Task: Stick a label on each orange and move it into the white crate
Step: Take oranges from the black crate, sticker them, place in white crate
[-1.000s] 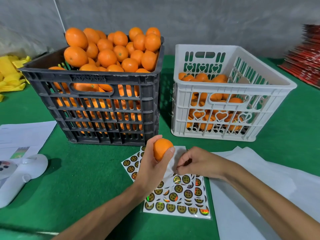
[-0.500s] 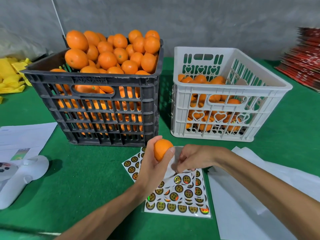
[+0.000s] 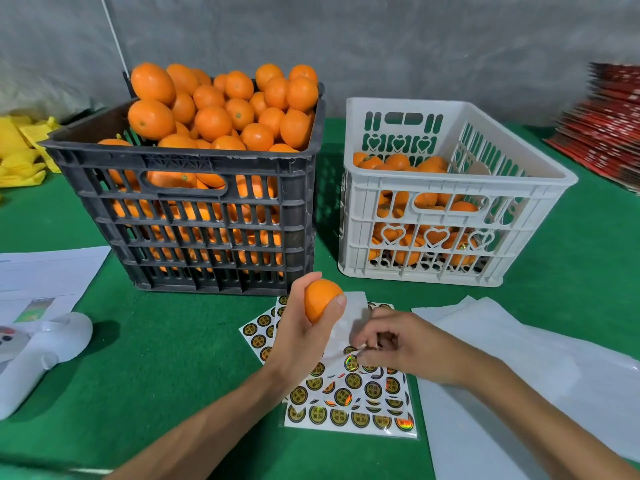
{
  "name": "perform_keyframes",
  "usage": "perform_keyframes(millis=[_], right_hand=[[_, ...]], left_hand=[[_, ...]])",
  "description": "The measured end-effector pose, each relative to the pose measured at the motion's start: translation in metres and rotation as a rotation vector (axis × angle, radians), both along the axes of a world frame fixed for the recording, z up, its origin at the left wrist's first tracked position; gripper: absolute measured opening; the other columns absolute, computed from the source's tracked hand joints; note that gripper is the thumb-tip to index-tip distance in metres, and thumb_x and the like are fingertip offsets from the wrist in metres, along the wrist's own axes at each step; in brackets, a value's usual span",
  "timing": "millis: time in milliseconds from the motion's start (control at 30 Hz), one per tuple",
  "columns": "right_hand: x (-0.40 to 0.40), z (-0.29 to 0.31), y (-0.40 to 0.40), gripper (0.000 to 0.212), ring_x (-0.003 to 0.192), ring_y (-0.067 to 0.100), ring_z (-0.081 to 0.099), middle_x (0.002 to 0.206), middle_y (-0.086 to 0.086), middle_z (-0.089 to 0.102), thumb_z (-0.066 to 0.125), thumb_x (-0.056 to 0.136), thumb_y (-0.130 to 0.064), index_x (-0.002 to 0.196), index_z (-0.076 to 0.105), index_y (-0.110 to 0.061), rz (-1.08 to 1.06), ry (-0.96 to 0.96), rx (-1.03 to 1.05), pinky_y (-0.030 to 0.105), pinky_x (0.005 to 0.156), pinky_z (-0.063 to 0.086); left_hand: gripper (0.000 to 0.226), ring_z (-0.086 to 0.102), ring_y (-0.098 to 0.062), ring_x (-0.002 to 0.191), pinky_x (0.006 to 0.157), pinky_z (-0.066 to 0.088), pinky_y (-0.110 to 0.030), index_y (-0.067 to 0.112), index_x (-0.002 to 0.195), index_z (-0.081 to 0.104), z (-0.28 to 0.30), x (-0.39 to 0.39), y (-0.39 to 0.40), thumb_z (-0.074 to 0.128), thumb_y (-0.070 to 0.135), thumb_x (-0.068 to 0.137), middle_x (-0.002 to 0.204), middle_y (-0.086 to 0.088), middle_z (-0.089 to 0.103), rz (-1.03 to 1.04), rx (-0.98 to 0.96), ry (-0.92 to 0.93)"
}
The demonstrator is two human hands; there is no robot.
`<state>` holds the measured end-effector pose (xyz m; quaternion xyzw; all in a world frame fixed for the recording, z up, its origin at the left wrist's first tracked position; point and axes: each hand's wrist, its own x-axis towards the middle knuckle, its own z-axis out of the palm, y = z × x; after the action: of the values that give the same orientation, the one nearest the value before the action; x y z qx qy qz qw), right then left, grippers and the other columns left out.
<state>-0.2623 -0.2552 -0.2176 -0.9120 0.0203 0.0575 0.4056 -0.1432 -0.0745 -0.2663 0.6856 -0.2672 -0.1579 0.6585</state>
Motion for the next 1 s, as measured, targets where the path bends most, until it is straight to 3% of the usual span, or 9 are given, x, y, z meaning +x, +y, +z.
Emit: perform_keyframes(millis=[100, 233, 367, 533, 667, 767, 867, 933, 1000], right_hand=[[-0.017, -0.005, 0.009, 0.068, 0.083, 0.002, 0.057, 0.098, -0.015, 0.060, 0.070, 0.082, -0.070, 0.139, 0.055, -0.036, -0.245, -0.009, -0.429, 0.025, 0.071, 0.044], [-0.026, -0.018, 0.031, 0.058, 0.063, 0.001, 0.056, 0.080, -0.011, 0.062, 0.079, 0.075, -0.064, 0.128, 0.065, -0.045, -0.445, -0.052, 0.072, 0.019, 0.061, 0.045], [-0.022, -0.022, 0.032, 0.046, 0.063, 0.018, 0.038, 0.070, 0.000, 0.032, 0.081, 0.082, -0.050, 0.126, 0.065, -0.053, -0.359, -0.107, 0.340, 0.029, 0.064, 0.033], [-0.013, -0.023, 0.022, 0.041, 0.072, 0.049, 0.054, 0.086, 0.031, 0.065, 0.086, 0.081, -0.034, 0.120, 0.074, -0.038, -0.323, -0.044, 0.536, 0.051, 0.071, 0.055], [-0.014, -0.029, 0.020, 0.034, 0.058, 0.012, 0.034, 0.065, -0.008, 0.050, 0.086, 0.081, -0.034, 0.114, 0.078, -0.036, -0.250, -0.107, 0.497, 0.018, 0.060, 0.039], [-0.013, -0.030, 0.023, 0.035, 0.060, 0.005, 0.050, 0.083, -0.018, 0.067, 0.087, 0.079, -0.037, 0.113, 0.078, -0.039, -0.240, -0.069, 0.467, 0.015, 0.069, 0.044], [-0.012, -0.031, 0.026, 0.039, 0.066, 0.002, 0.057, 0.107, 0.004, 0.075, 0.089, 0.076, -0.042, 0.113, 0.077, -0.040, -0.236, -0.084, 0.479, 0.016, 0.070, 0.044], [-0.012, -0.032, 0.029, 0.048, 0.065, 0.023, 0.043, 0.118, 0.034, 0.060, 0.089, 0.071, -0.055, 0.115, 0.076, -0.042, -0.272, -0.093, 0.472, 0.029, 0.064, 0.039], [-0.013, -0.033, 0.031, 0.052, 0.076, 0.024, 0.047, 0.124, 0.037, 0.057, 0.087, 0.069, -0.062, 0.116, 0.074, -0.045, -0.284, -0.078, 0.459, 0.041, 0.070, 0.044]], left_hand=[[0.050, 0.067, -0.002, 0.078, 0.063, 0.055, -0.019, 0.049, 0.138, 0.045, 0.000, 0.000, 0.000, 0.066, 0.056, 0.093, 0.121, 0.007, 0.054, 0.024, -0.025, 0.034], [0.052, 0.066, -0.001, 0.079, 0.065, 0.054, -0.018, 0.047, 0.140, 0.044, -0.002, -0.003, -0.001, 0.066, 0.056, 0.094, 0.113, 0.022, 0.054, 0.048, -0.051, 0.034], [0.053, 0.066, -0.001, 0.091, 0.073, 0.054, -0.015, 0.044, 0.141, 0.045, -0.003, -0.004, -0.002, 0.066, 0.054, 0.094, 0.114, 0.029, 0.054, 0.062, -0.063, 0.031], [0.053, 0.066, 0.001, 0.101, 0.080, 0.052, -0.011, 0.047, 0.139, 0.046, 0.000, -0.004, -0.002, 0.067, 0.056, 0.092, 0.119, 0.027, 0.055, 0.064, -0.063, 0.056], [0.050, 0.066, 0.002, 0.101, 0.081, 0.051, -0.008, 0.048, 0.140, 0.044, -0.001, -0.004, -0.002, 0.067, 0.055, 0.096, 0.108, 0.038, 0.054, 0.059, -0.049, 0.042], [0.051, 0.066, 0.001, 0.099, 0.079, 0.052, -0.010, 0.050, 0.140, 0.044, -0.001, -0.003, -0.002, 0.067, 0.058, 0.095, 0.109, 0.037, 0.053, 0.061, -0.047, 0.041], [0.057, 0.066, 0.000, 0.101, 0.080, 0.052, -0.010, 0.050, 0.140, 0.043, 0.000, -0.004, -0.001, 0.066, 0.067, 0.091, 0.113, 0.034, 0.054, 0.062, -0.057, 0.036], [0.059, 0.066, 0.000, 0.104, 0.082, 0.052, -0.010, 0.050, 0.140, 0.044, 0.000, -0.003, -0.001, 0.067, 0.069, 0.089, 0.116, 0.030, 0.054, 0.061, -0.065, 0.036], [0.058, 0.065, 0.001, 0.106, 0.083, 0.052, -0.010, 0.049, 0.140, 0.044, 0.000, -0.003, -0.002, 0.067, 0.068, 0.090, 0.116, 0.032, 0.054, 0.060, -0.060, 0.021]])
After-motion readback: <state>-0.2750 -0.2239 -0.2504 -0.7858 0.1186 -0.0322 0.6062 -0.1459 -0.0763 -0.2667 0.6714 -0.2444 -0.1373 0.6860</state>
